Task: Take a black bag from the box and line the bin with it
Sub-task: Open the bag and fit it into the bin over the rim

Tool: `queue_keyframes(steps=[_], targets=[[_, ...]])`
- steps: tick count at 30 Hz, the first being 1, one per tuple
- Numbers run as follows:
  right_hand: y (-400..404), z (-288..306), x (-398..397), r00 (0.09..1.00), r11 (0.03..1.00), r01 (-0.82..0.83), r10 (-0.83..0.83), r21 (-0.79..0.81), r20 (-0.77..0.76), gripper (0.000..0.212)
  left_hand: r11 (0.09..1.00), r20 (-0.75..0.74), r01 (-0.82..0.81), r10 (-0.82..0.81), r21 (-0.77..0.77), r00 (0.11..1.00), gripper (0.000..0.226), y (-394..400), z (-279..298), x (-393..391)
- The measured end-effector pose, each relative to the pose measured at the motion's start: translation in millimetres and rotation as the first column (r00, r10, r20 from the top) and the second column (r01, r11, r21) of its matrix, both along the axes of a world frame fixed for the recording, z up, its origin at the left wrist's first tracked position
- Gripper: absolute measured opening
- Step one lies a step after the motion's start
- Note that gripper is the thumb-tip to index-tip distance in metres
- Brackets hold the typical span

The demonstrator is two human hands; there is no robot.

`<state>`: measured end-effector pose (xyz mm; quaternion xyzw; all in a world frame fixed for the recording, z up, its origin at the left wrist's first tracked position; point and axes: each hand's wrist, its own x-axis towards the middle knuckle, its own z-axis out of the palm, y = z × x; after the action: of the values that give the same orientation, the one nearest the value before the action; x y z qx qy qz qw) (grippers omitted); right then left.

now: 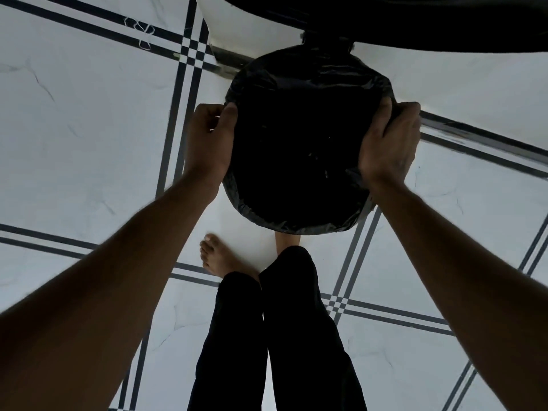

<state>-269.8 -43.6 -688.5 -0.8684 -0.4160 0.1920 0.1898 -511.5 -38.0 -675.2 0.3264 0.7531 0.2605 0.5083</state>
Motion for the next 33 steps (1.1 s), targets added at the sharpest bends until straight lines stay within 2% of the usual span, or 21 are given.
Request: queue_keyframes(steps=[2, 4, 5, 6, 7, 9, 11, 14, 17, 21, 25, 28, 33], targets=[[1, -3, 4, 0.996, 0.998, -0.070, 0.069, 0.005, 0.048, 0.043, 1.000, 0.025, 0.010, -0.010, -0.025, 1.000, 0.033, 3, 1, 3], [2, -6, 5, 0.992, 0.995, -0.090, 0.094, -0.046, 0.082, 0.045, 0.998, 0.027, 0.038, -0.036, -0.043, 0.999, 0.033, 6, 3, 3], [4, -6, 5, 0.992, 0.992, -0.075, 0.084, -0.099, 0.095, 0.047, 0.999, -0.022, 0.050, -0.050, -0.018, 0.999, 0.025, 7, 4, 3], [6, -6, 6, 0.992, 0.988, -0.053, 0.069, -0.147, 0.105, 0.050, 0.997, -0.122, 0.072, -0.067, 0.042, 0.990, 0.014, 6, 5, 3], [5, -6, 7, 0.993, 0.983, -0.032, 0.052, -0.180, 0.106, 0.053, 0.985, -0.236, 0.099, -0.064, 0.138, 0.970, 0.012, 4, 6, 3], [11, -6, 8, 0.996, 0.984, 0.001, 0.015, -0.179, 0.086, 0.055, 0.925, -0.401, 0.202, -0.060, 0.323, 0.914, 0.037, 10, 12, 6], [14, -4, 7, 0.999, 0.991, 0.012, -0.006, -0.134, 0.050, 0.053, 0.884, -0.432, 0.299, -0.126, 0.359, 0.893, 0.043, 22, 16, 14], [18, 6, 3, 0.995, 0.999, -0.035, 0.038, -0.033, 0.096, 0.045, 0.836, -0.472, 0.467, -0.300, 0.289, 0.829, 0.036, 40, 17, 27], [19, 16, -7, 0.970, 0.982, -0.177, 0.165, 0.057, 0.176, 0.045, 0.796, -0.519, 0.543, -0.356, 0.268, 0.777, 0.032, 53, 12, 33], [24, 6, -14, 0.871, 0.912, -0.411, 0.395, -0.006, 0.292, 0.040, 0.827, -0.429, 0.515, -0.390, 0.225, 0.815, 0.031, 71, 11, 29], [43, -4, -5, 0.832, 0.882, -0.469, 0.458, -0.046, 0.312, 0.037, 0.811, -0.394, 0.555, -0.457, 0.183, 0.797, 0.026, 85, -1, 24], [55, -5, 0, 0.811, 0.856, -0.513, 0.510, -0.072, 0.288, 0.045, 0.843, -0.406, 0.535, -0.469, 0.060, 0.785, 0.036, 93, -5, 28], [66, 2, 1, 0.879, 0.892, -0.423, 0.447, -0.159, 0.168, 0.058, 0.877, -0.378, 0.465, -0.473, -0.120, 0.796, 0.053, 94, -4, 31]])
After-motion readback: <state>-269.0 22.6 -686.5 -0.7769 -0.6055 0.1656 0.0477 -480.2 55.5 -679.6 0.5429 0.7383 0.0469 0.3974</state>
